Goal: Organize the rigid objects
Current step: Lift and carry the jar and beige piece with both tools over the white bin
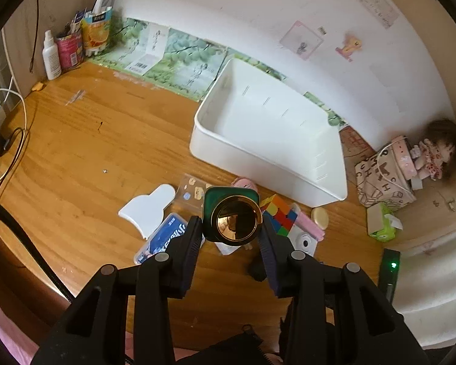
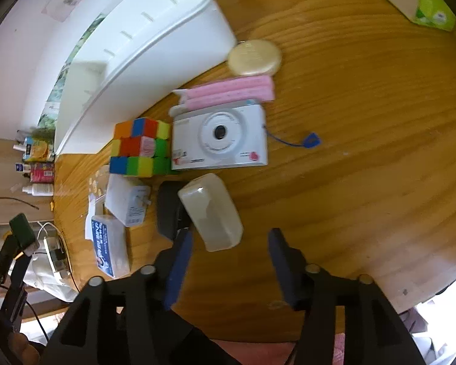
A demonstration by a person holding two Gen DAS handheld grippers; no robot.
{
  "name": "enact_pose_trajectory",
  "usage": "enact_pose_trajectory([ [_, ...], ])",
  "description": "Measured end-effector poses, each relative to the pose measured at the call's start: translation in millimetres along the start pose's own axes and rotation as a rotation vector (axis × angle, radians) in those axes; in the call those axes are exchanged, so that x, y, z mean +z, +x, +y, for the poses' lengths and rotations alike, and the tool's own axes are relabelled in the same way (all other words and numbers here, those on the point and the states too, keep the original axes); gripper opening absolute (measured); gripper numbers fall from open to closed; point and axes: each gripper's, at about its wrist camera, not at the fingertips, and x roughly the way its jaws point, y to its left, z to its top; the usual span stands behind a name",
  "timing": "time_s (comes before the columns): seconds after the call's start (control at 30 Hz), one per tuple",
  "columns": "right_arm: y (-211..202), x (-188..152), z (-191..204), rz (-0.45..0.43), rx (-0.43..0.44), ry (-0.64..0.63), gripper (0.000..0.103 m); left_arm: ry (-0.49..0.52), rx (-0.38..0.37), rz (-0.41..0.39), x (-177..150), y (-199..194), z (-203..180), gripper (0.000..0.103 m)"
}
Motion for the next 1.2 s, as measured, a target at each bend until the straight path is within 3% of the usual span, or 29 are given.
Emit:
enact_pose_trajectory([
  [0.33, 22, 16, 11, -0.015, -0.053, -0.014, 0.053, 0.047, -0.055, -0.103, 5, -26, 7, 0.041],
  [0.47, 25, 19, 13, -0.022, -0.062, -0.021, 0.030, 0.047, -0.031, -0.117, 8, -29, 12, 0.041],
  [0.8, 20, 21, 23, -0.069, -0.093, -0.027, 0.029, 0.047, -0.026, -0.122, 21, -29, 23, 0.041],
  [1.2, -36, 24, 15, -0.212, -0.128, -0.025, 0.029, 0.111, -0.114, -0.097, 49, -15, 2, 0.041],
])
